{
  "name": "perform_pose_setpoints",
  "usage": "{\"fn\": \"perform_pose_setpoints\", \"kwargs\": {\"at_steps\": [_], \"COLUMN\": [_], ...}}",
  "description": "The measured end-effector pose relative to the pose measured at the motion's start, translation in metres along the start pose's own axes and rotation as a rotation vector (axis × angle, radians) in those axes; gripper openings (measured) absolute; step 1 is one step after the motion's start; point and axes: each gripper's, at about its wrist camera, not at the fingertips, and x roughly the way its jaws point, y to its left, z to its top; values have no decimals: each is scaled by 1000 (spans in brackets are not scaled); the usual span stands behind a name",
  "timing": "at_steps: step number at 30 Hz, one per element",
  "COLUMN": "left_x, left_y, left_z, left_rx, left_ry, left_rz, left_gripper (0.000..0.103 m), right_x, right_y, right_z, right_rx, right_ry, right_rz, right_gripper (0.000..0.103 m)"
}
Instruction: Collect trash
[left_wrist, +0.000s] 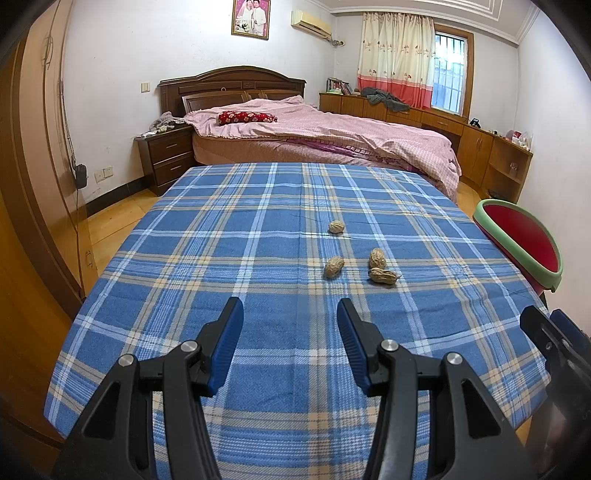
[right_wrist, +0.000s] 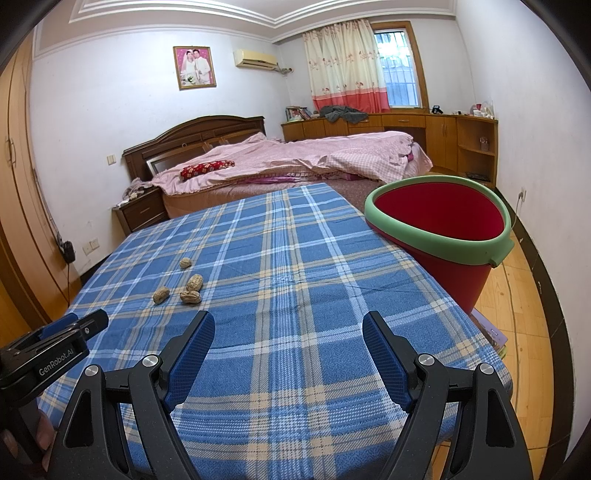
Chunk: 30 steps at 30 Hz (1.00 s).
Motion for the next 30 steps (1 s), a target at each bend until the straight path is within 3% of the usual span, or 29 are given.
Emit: {"fn": "perform_pose_setpoints", "kwargs": {"at_steps": [30], "left_x": [-2], "left_y": [-5], "left_z": [5], "left_rx": [0], "left_ry": [-11], "left_rz": [-4], "left_gripper": [53], "right_x": [-3], "right_y": [1], "right_z": [2], "right_rx": [0], "right_ry": [-7], "right_rz": [-3], "right_gripper": [83]}}
